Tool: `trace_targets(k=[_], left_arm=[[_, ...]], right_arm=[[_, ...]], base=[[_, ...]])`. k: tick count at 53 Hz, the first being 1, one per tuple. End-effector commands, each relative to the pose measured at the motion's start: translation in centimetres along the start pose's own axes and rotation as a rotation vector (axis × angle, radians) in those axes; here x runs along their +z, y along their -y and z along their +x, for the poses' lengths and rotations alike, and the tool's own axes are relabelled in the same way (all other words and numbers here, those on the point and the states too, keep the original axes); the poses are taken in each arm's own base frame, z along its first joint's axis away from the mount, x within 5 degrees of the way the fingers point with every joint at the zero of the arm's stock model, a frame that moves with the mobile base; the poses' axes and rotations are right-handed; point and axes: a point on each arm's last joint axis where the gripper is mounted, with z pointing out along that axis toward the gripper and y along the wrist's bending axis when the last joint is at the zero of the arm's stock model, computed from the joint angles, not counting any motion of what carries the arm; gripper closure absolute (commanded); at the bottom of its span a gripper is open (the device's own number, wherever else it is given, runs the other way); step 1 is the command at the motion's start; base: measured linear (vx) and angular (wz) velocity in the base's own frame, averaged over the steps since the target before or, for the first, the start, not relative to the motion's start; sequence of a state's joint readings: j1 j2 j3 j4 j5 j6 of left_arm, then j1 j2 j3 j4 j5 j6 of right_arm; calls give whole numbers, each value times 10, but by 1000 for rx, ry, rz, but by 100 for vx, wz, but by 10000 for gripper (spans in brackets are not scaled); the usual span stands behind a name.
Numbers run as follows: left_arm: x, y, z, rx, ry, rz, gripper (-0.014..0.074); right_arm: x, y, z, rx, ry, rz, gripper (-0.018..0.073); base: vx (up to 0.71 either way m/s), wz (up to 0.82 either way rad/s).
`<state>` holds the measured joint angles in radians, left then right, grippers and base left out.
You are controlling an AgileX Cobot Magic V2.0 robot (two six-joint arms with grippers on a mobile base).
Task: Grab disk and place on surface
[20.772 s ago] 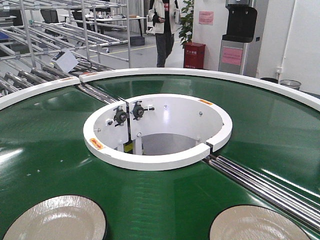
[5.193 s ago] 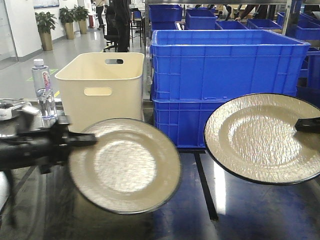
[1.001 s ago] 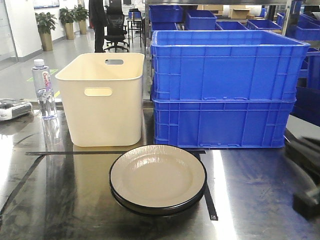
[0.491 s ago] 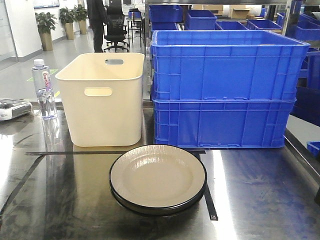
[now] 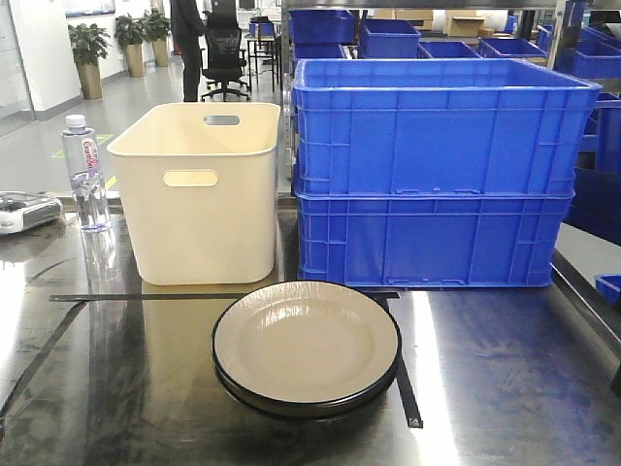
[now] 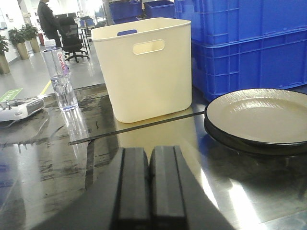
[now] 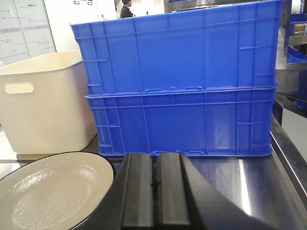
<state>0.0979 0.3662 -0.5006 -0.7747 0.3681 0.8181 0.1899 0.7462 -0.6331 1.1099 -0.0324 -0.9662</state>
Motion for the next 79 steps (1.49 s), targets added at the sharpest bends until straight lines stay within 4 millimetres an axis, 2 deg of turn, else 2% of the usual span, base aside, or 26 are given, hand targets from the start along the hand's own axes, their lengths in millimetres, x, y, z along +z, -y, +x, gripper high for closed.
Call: trace_targets(k=[1, 5, 7, 11, 15, 21, 28, 43, 79], left_arm=[[-1, -8, -9, 78, 44, -81, 598], [1, -11, 1, 109, -12, -121, 598], [2, -13, 8, 49, -33, -141, 598], [5, -17, 27, -52, -43, -191, 598], [6, -19, 54, -65, -24, -235, 598], [3, -19, 92, -72, 84, -275, 598], [-6, -14, 122, -40, 193, -281, 598], [-5, -13, 126, -7, 111, -269, 598], [-5, -13, 126, -8, 107, -268, 598]], right_arm=[[-3, 2, -14, -4, 63, 34, 568], [-3, 2, -14, -4, 64, 35, 568], [-3, 2, -14, -4, 64, 35, 568], [-3, 2, -14, -4, 63, 34, 568], [-3, 2, -14, -4, 63, 34, 568], [-3, 2, -14, -4, 63, 34, 568], [-3, 2, -14, -4, 64, 35, 568], [-3, 3, -14, -4, 65, 37, 568], [-3, 2, -14, -4, 64, 36, 568]], base=[[0, 0], [0, 0], [0, 0], [0, 0], [0, 0], [0, 0], [0, 0], [0, 0], [0, 0]])
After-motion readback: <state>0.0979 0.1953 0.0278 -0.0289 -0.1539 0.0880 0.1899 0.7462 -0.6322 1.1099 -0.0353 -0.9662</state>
